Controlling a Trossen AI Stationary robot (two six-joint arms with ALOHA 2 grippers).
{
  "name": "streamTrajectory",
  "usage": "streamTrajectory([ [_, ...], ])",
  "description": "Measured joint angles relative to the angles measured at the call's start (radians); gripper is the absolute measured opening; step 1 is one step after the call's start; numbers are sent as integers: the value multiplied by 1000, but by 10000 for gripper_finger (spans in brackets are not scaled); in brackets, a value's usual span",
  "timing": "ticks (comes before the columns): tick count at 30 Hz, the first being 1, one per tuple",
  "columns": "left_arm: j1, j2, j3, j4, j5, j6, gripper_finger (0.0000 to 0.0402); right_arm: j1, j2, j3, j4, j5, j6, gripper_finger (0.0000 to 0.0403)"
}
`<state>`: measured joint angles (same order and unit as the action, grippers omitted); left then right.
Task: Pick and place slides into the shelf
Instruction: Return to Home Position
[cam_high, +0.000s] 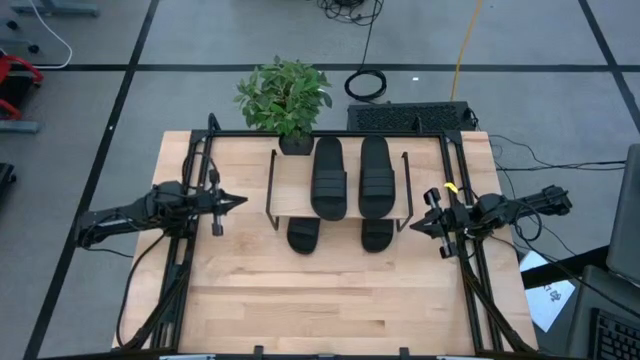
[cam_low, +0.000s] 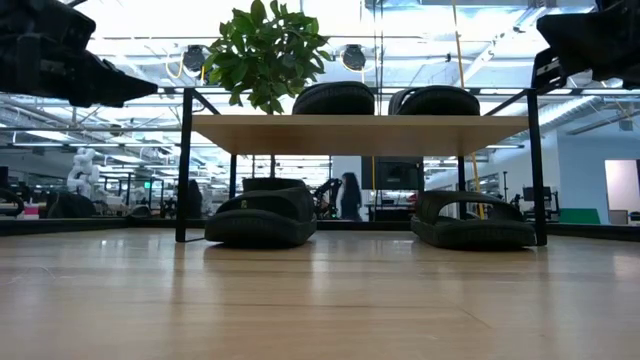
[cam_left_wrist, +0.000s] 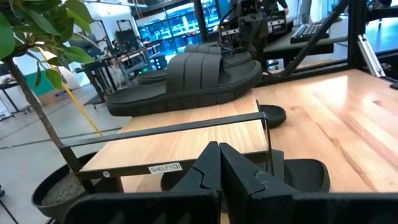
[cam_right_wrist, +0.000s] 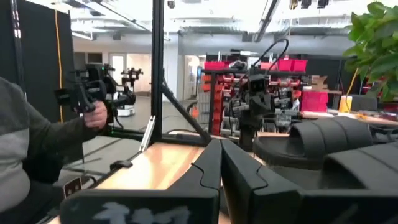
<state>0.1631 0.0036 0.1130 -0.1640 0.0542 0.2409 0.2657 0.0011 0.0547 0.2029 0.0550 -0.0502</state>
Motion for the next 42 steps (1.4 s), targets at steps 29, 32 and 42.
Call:
streamTrajectory([
  [29, 0, 8, -60, 63, 17, -33, 3, 0, 1, -4, -4, -3, 10, 0],
  [32, 0, 8, -60, 63, 16, -33, 1, 0, 1, -4, -2, -4, 9, 0],
  [42, 0, 8, -60, 63, 16, -35, 16, 0, 1, -5, -2, -4, 9, 0],
])
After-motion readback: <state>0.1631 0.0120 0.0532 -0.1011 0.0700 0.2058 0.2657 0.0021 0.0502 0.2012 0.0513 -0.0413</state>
